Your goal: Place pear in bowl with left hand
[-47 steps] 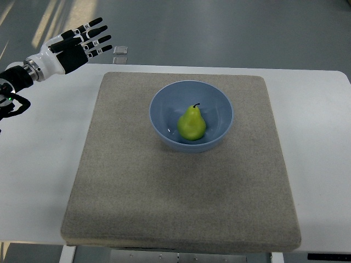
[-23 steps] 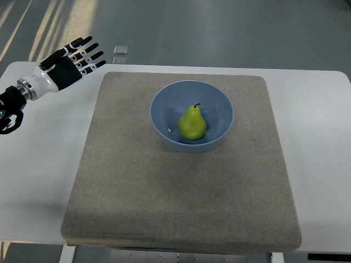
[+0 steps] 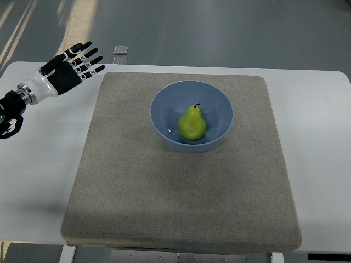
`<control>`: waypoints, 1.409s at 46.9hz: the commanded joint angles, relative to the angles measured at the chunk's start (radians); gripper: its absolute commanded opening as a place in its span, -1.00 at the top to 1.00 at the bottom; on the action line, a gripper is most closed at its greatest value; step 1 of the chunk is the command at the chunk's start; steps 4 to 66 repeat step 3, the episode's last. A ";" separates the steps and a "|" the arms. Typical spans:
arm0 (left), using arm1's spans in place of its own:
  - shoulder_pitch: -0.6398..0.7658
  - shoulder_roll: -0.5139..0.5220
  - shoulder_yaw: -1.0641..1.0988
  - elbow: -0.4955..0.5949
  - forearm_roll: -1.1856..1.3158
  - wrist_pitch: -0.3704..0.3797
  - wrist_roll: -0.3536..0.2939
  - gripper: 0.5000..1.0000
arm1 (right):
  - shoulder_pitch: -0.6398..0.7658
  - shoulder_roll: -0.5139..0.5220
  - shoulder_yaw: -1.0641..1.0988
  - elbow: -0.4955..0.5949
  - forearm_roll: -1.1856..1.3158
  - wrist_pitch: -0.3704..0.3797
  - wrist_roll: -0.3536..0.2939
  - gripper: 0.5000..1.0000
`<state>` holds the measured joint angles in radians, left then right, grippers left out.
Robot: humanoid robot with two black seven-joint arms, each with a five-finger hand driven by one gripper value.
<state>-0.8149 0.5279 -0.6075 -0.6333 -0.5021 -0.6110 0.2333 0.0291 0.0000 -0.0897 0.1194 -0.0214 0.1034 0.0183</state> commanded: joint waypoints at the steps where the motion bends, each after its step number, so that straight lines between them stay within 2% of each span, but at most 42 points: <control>1: -0.001 0.000 0.000 0.000 0.002 0.000 0.000 -0.99 | 0.003 0.000 0.002 0.000 0.000 0.002 0.000 -0.70; 66: -0.001 0.000 0.002 0.000 0.002 0.000 0.000 -0.99 | 0.005 0.000 0.002 0.000 0.000 0.002 0.000 -0.69</control>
